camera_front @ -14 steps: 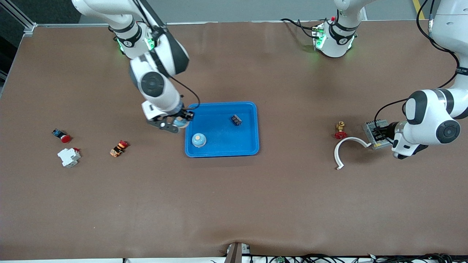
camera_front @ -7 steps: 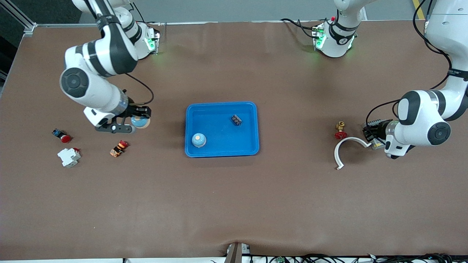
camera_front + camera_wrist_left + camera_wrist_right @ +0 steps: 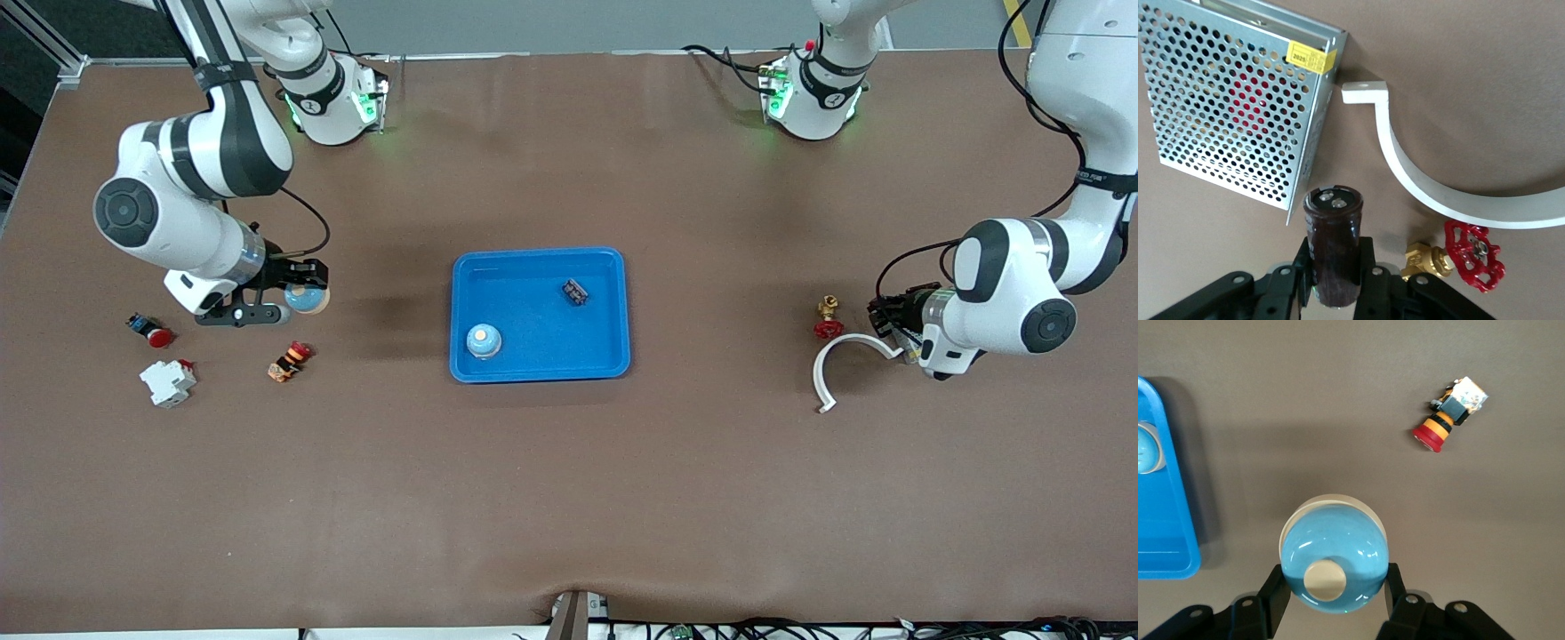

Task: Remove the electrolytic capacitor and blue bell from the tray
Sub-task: 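Carry the bell with the right gripper while the left gripper lowers the capacitor, then set the bell down with the right gripper while the left gripper releases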

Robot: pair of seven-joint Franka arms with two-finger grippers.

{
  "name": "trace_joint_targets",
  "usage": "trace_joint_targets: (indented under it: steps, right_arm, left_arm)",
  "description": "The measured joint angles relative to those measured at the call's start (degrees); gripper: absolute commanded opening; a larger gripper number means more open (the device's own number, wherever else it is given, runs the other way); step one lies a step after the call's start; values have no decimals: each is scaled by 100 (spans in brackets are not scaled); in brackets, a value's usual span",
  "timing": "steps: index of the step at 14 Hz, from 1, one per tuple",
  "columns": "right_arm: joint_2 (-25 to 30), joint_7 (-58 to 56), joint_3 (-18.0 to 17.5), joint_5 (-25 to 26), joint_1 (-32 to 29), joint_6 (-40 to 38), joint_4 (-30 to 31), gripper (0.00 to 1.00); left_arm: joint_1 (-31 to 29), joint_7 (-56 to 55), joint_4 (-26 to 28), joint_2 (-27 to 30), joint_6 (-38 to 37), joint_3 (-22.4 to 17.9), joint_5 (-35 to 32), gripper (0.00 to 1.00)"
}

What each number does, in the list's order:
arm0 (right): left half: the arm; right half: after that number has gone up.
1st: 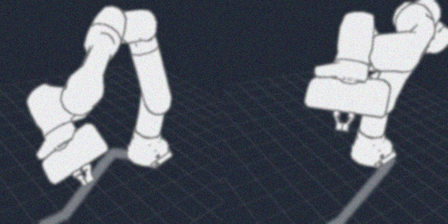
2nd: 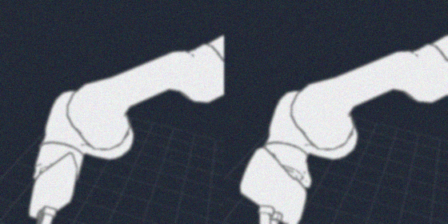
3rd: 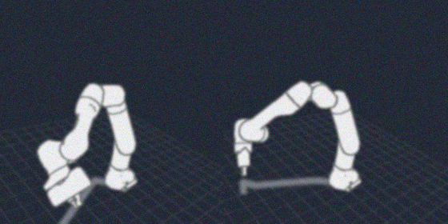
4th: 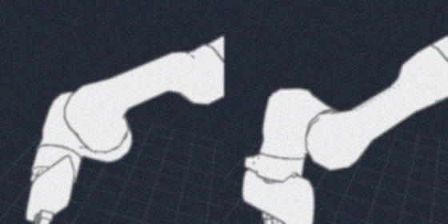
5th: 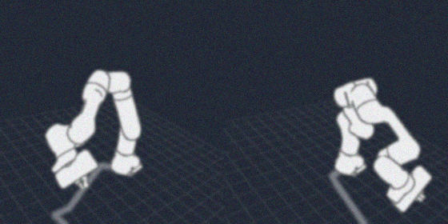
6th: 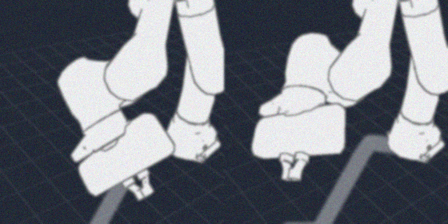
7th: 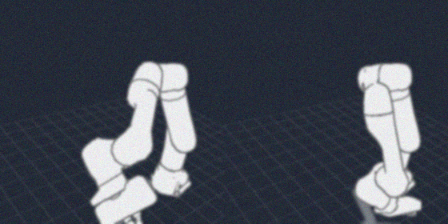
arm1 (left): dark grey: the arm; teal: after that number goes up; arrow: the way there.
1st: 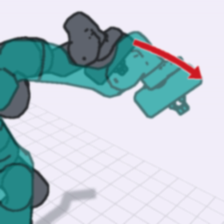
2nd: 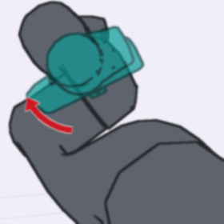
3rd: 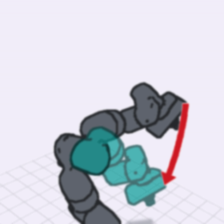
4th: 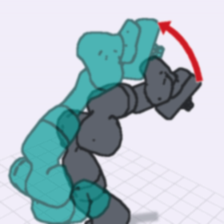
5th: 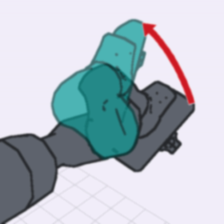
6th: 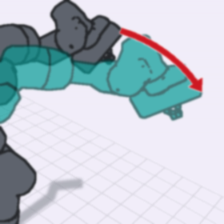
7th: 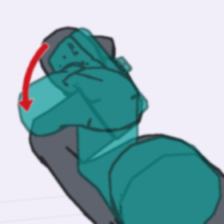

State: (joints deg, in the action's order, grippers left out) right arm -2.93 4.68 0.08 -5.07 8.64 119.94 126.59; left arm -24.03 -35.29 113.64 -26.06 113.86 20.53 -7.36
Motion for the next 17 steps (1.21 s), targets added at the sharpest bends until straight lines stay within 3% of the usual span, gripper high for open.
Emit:
trace_joint_targets:
  steps: [5,10,11,12,13,17]
  right_arm:
    - [41,1,-75,-479,109,1606,1043,0]
    - [-148,568,-111,-523,635,2804,1435,0]
    - [-280,628,-114,-523,675,3033,1433,0]
    - [-441,636,-109,-524,675,3258,1423,0]
    - [-636,636,-93,-527,672,3461,1387,0]
    - [-1402,691,-75,-713,665,3740,947,0]
  left_arm:
    - [160,-383,-583,-103,31,28,187,0]
    - [477,-727,-1523,-1028,439,27,206,0]
    - [495,-727,-1626,-1211,559,26,205,28]
    - [515,-727,-1694,-1345,626,25,205,71]
    - [531,-727,-1745,-1435,650,24,205,100]
    - [564,-726,-1888,-1409,532,40,205,100]
